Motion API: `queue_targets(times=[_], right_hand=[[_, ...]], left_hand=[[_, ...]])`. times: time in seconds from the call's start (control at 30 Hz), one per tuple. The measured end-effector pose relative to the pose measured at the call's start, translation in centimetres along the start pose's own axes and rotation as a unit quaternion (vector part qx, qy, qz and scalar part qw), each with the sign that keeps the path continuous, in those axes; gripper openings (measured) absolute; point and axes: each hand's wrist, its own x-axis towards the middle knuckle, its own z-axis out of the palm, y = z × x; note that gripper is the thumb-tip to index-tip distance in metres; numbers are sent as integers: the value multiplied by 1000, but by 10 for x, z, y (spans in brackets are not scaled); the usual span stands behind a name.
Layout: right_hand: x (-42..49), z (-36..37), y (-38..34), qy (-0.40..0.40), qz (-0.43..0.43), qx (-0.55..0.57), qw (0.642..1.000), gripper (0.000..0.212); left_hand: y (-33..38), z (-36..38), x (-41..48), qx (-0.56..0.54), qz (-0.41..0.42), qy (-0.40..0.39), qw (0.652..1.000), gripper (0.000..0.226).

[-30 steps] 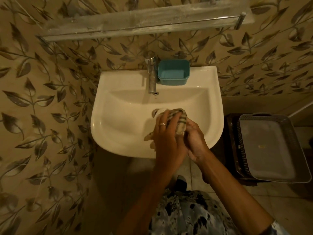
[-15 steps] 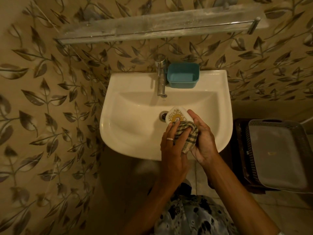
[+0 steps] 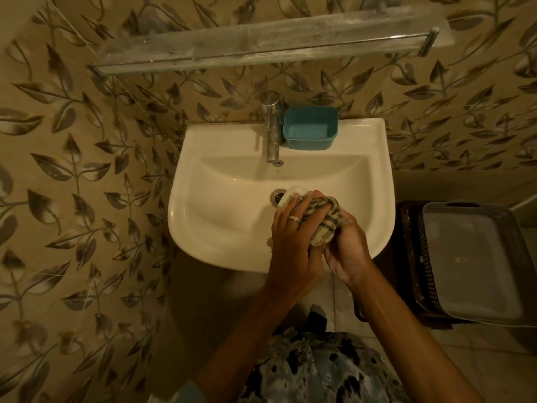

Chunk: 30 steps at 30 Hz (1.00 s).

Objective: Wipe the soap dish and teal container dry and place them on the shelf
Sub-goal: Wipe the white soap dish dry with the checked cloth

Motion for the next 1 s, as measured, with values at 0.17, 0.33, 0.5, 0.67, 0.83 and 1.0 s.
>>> queue_targets(times=[0.17, 0.33, 0.5, 0.67, 0.83, 1.0], right_hand=[[-5, 1, 6, -18, -28, -67, 997, 39], [-10, 3, 6, -49, -38, -26, 998, 45], [-8, 9, 8, -42, -35, 38, 998, 51], [1, 8, 8, -24, -44, 60, 997, 49], [17, 8, 5, -1, -46, 50, 998, 43], [37, 7, 2, 48, -54, 70, 995, 43]], left_hand=[[-16, -5, 30, -91, -130, 12, 987, 49], [-37, -12, 44, -224, -323, 23, 919, 37], [-16, -4, 13, -265, -339, 66, 900, 41], [10, -1, -9, -235, -303, 76, 920, 50], [15, -9, -18, -226, -244, 35, 943, 50], [7, -11, -19, -245, -205, -21, 947, 55]])
